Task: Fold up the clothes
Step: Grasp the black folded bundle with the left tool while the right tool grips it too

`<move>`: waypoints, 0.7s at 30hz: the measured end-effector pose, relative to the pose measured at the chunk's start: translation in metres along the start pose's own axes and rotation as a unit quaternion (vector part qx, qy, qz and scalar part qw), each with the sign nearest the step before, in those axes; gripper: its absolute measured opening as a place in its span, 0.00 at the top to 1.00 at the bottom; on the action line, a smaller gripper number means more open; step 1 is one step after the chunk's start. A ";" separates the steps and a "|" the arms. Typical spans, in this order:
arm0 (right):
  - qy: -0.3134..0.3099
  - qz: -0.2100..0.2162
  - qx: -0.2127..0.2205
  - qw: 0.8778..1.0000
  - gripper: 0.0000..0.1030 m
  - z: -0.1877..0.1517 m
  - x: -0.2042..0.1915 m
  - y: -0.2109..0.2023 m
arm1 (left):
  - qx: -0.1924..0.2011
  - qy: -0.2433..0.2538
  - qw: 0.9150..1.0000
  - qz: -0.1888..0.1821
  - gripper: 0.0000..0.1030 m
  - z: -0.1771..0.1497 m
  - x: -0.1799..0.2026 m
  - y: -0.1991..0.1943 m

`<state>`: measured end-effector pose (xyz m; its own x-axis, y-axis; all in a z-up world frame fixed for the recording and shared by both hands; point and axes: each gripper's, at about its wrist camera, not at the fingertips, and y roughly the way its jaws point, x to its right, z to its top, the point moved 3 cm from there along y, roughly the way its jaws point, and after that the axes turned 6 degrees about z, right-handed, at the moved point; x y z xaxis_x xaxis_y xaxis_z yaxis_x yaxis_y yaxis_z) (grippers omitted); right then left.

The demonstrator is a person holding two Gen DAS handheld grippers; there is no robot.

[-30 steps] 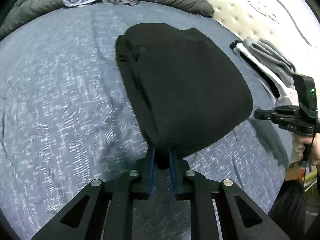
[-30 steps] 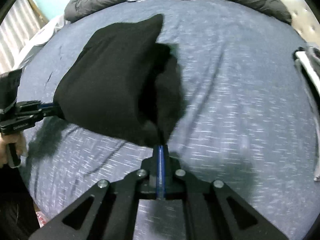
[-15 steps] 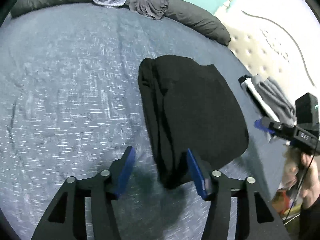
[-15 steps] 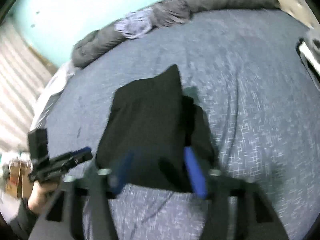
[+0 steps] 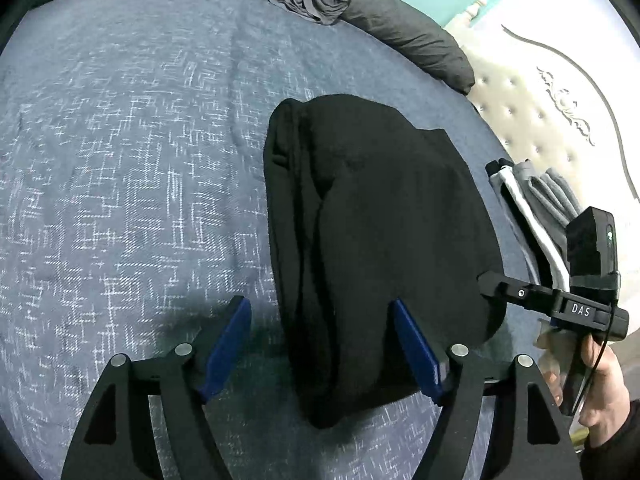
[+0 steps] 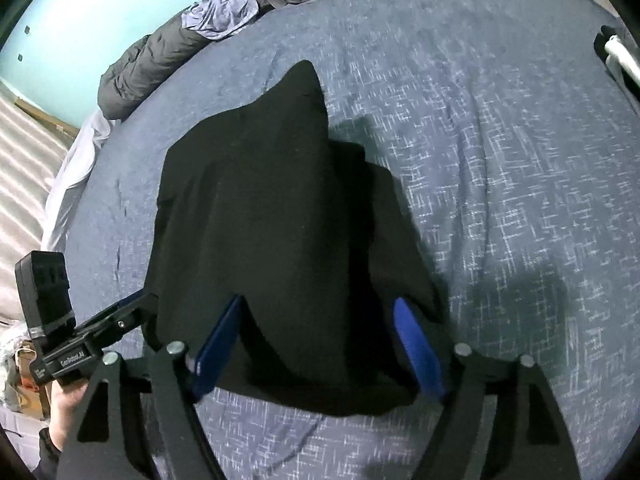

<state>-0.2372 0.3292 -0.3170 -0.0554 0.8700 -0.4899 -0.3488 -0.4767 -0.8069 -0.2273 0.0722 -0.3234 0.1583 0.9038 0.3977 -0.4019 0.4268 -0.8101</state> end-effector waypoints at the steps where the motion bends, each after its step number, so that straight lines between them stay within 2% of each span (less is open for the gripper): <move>1: -0.001 0.001 -0.002 1.000 0.21 0.002 0.002 0.003 | 0.000 0.000 1.000 -0.001 0.25 0.001 0.000 0.002; 5: 0.003 0.007 -0.015 1.000 0.18 0.007 0.009 0.013 | -0.004 0.001 1.000 -0.004 0.25 0.002 -0.001 0.009; 11: -0.001 0.012 -0.026 1.000 0.16 0.008 0.012 0.025 | -0.015 -0.002 1.000 -0.013 0.18 0.002 -0.003 0.023; 21: -0.011 0.007 -0.038 0.999 0.15 0.010 0.012 0.038 | -0.028 -0.015 0.998 -0.050 0.18 0.004 -0.007 0.038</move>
<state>-0.2605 0.3228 -0.3499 -0.0813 0.8651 -0.4949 -0.2754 -0.4967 -0.8230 -0.2473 0.0824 -0.3554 0.1677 0.8558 0.4895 -0.3336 0.5165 -0.7886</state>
